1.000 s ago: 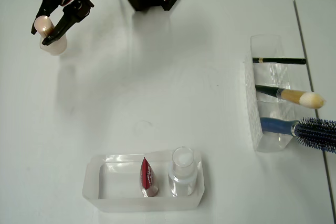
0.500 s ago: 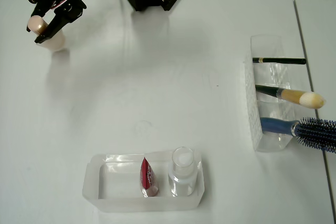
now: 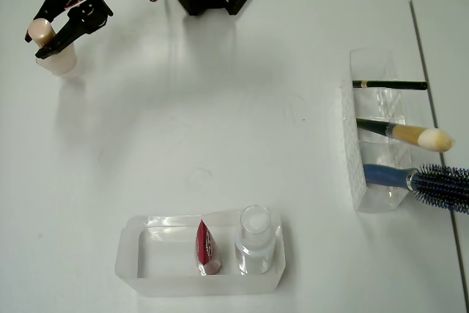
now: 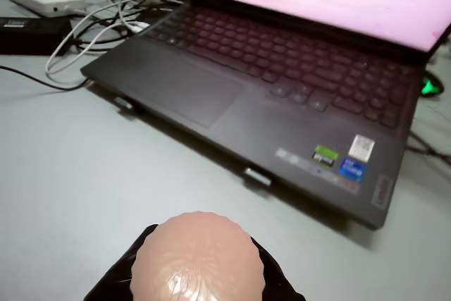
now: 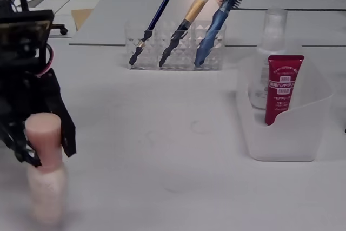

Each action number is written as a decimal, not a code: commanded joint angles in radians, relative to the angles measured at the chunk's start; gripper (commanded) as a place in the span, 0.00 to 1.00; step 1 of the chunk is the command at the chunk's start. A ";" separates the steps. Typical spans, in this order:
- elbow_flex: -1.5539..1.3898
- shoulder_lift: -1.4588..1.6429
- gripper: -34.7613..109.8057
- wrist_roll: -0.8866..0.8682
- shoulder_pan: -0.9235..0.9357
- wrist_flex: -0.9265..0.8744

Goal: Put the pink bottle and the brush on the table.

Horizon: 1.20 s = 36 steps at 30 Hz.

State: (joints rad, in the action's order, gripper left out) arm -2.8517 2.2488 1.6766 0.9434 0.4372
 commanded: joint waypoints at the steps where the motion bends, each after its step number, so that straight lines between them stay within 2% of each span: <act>1: -0.012 -0.006 0.24 -0.038 0.005 0.087; 7: -0.035 -0.067 0.24 -0.071 0.005 0.169; 28: -0.091 -0.201 0.24 0.037 0.041 0.304; 36: -0.098 -0.199 0.34 0.041 0.055 0.291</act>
State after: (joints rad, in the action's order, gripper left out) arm -2.9483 2.0402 1.7027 0.9863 0.7148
